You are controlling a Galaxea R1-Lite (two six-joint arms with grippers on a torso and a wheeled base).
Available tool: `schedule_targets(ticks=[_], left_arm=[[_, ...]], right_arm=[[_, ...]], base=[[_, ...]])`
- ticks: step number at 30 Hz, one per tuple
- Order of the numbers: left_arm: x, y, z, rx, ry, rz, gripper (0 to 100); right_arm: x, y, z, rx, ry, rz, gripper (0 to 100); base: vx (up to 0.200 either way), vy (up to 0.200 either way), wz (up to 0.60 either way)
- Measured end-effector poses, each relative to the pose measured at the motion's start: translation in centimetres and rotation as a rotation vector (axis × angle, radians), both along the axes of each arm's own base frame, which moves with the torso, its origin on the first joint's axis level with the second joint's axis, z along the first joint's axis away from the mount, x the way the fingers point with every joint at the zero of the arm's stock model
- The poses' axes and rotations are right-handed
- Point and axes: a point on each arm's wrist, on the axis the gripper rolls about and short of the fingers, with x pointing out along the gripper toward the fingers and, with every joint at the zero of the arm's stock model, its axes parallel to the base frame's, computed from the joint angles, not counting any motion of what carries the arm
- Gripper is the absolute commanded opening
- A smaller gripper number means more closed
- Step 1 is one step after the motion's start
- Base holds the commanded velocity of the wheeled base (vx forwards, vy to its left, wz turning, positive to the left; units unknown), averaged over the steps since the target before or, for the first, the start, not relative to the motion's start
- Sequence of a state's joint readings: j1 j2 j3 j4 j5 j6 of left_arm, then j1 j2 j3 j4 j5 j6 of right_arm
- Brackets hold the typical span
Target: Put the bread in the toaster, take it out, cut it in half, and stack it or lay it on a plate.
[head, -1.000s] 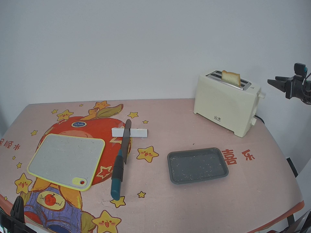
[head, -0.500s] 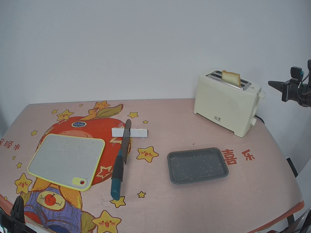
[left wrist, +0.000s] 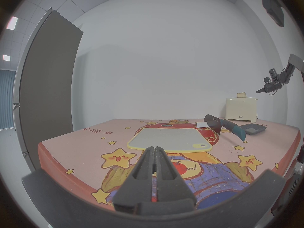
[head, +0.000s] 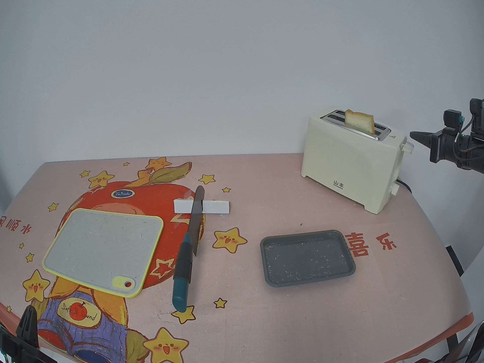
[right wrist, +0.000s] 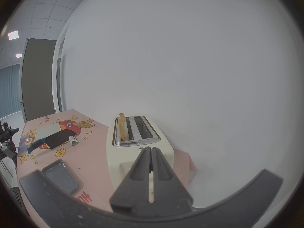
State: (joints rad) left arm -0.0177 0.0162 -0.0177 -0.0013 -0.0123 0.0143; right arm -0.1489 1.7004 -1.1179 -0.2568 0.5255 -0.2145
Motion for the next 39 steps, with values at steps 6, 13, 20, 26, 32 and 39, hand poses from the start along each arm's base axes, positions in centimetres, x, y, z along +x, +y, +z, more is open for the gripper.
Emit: schedule_targets(ticks=[6, 13, 20, 26, 32, 39], left_arm=[[0.0, 0.0, 0.0, 0.001, 0.000, 0.000, 0], [0.0, 0.0, 0.0, 0.000, 0.000, 0.000, 0], [0.0, 0.0, 0.0, 0.000, 0.000, 0.000, 0], [0.0, 0.0, 0.0, 0.000, 0.000, 0.000, 0], [0.0, 0.0, 0.0, 0.001, 0.000, 0.000, 0], [0.0, 0.0, 0.0, 0.000, 0.000, 0.000, 0]], right_arm=[[0.1, 0.0, -0.6, 0.002, 0.019, 0.000, 0], [0.0, 0.0, -1.2, 0.003, 0.039, 0.001, 0], [-0.1, 0.0, -1.4, 0.004, 0.045, 0.000, 0], [-0.1, 0.0, -1.8, 0.006, 0.058, 0.001, 0], [0.0, 0.0, -2.2, 0.005, 0.057, 0.000, 0], [0.1, 0.0, -3.2, 0.003, 0.051, 0.000, 0]], base=[[0.000, 0.000, 0.00], [0.000, 0.000, 0.00], [0.000, 0.000, 0.00], [0.000, 0.000, 0.00], [0.000, 0.000, 0.00], [0.000, 0.000, 0.00]])
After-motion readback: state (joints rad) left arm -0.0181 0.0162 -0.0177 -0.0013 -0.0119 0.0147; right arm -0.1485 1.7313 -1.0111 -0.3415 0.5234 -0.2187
